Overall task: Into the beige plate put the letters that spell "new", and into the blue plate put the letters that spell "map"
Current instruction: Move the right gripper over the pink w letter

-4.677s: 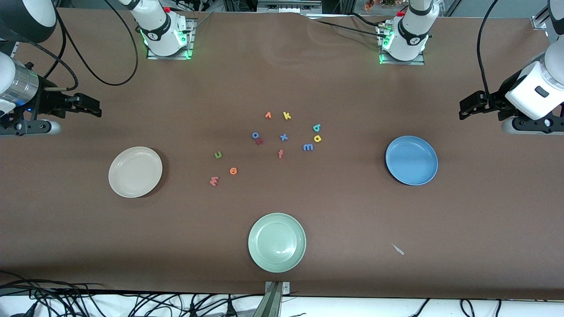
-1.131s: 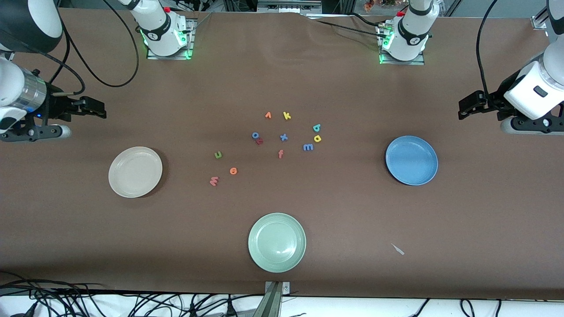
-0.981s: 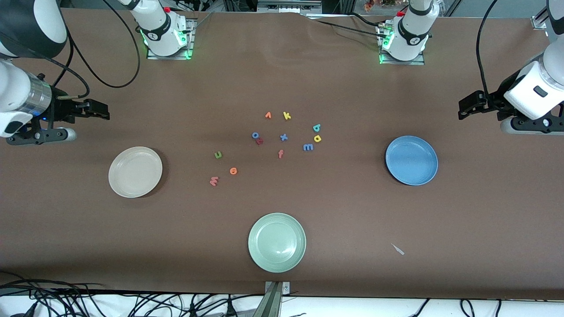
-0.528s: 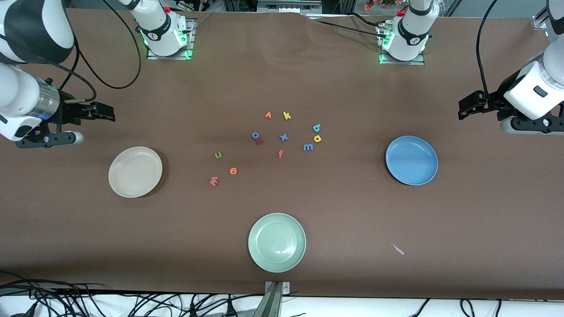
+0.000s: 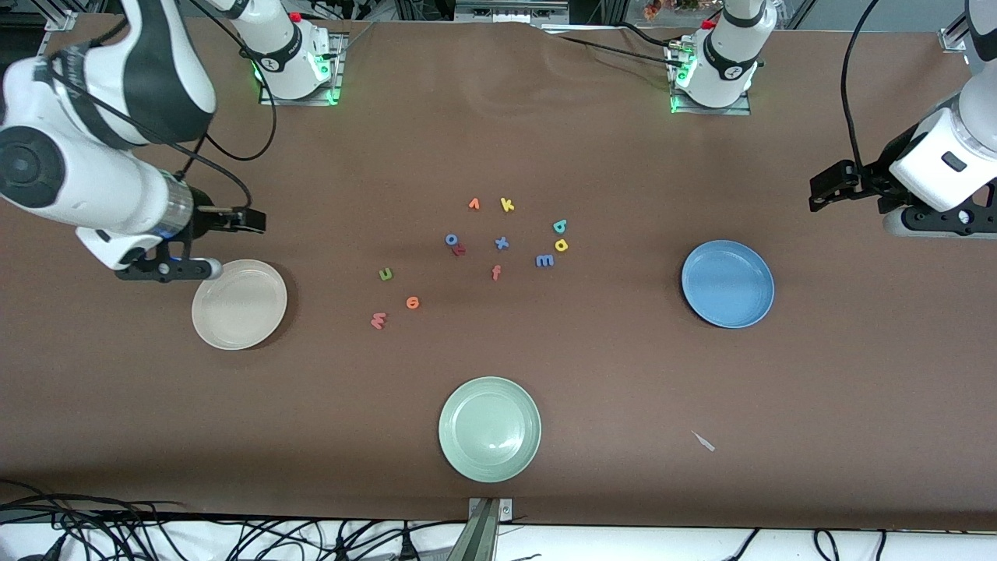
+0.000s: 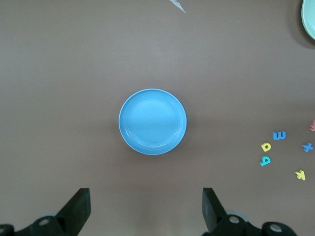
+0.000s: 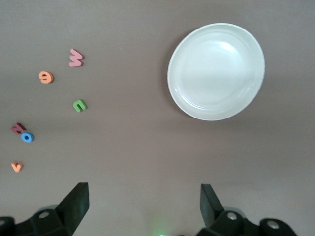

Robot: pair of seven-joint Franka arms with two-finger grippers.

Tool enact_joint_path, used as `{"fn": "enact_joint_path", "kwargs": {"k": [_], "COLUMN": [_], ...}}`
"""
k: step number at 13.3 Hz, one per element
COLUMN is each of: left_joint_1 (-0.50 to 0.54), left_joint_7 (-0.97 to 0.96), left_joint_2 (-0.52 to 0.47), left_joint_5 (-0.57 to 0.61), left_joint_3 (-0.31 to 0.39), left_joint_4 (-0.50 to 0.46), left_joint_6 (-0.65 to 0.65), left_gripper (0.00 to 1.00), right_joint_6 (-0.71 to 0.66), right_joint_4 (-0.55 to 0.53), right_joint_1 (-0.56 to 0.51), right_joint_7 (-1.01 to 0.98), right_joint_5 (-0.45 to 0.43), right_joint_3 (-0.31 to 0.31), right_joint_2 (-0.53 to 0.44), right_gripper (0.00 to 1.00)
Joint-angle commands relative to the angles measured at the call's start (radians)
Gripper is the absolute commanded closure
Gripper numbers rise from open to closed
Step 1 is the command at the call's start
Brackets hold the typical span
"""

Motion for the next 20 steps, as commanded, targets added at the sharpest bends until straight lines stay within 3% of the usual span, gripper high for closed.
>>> {"fn": "enact_joint_path", "kwargs": {"k": [1,10,12,15,20], "left_joint_1": [-0.001,0.005,0.004,-0.004,-0.004], "left_joint_7": [0.003,0.007,0.006,0.006,0.007], "left_joint_2": [-0.006,-0.002,-0.011,-0.011,-0.013], "left_joint_5": [0.008,0.002,-0.006,-0.011,-0.009], "left_joint_3": [0.002,0.005,0.003,0.003,-0.024], "left_joint_4": [0.013,0.023,0.022,0.023,0.023], "left_joint_6": [-0.012,-0.015,-0.085,-0.087,-0.108], "left_gripper": [0.00,0.00,0.00,0.00,0.00], "right_joint_6": [0.061,0.331,0.377,0.449,0.561], "right_joint_4": [0.004,0.005,0.007,0.008,0.008], "right_joint_1": [0.039,0.126,0.130,0.165,0.177], "right_joint_7": [0.075,0.336,0.386,0.481,0.511], "right_joint_5": [0.023,0.043,0.043,0.037,0.040], "right_joint_3": [-0.004,-0.004,-0.004,-0.005,-0.005], "right_joint_2": [0.044,0.241,0.276,0.328,0.402], "right_gripper": [0.00,0.00,0.00,0.00,0.00]}}
